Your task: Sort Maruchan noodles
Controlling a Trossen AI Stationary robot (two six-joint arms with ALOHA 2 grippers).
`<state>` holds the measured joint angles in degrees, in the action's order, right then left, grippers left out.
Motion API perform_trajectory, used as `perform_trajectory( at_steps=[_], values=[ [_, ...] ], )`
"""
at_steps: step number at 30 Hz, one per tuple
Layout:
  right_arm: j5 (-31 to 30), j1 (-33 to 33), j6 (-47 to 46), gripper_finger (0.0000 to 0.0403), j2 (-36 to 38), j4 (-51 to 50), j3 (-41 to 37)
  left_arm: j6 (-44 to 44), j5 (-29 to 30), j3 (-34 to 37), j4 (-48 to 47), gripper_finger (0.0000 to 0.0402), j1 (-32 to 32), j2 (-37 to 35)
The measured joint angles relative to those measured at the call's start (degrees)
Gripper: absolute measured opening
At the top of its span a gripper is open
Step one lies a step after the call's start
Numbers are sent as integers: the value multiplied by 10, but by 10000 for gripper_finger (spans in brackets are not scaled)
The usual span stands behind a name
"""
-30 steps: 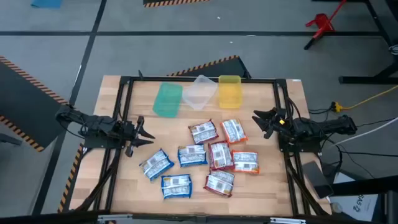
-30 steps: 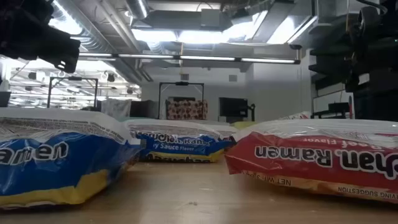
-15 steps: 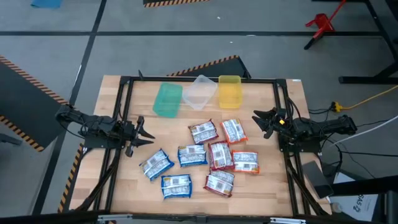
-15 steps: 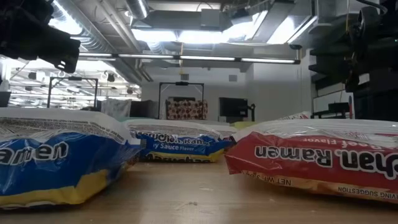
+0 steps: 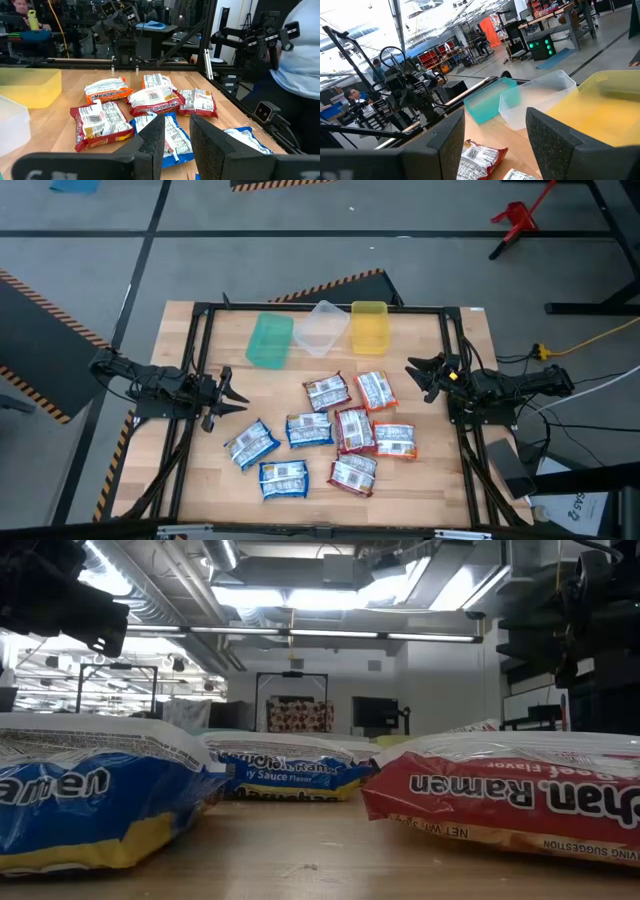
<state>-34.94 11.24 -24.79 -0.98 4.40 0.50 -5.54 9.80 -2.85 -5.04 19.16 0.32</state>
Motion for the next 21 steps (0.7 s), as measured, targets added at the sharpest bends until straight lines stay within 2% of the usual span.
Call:
perform_trajectory(
  at_steps=[18, 21],
  values=[
    [0, 0, 0, 198, 0, 0, 0, 0, 0, 0, 0, 84, 0, 0],
    [-22, 0, 0, 198, 0, 3, 0, 0, 0, 0, 0, 84, 0, 0]
  ],
)
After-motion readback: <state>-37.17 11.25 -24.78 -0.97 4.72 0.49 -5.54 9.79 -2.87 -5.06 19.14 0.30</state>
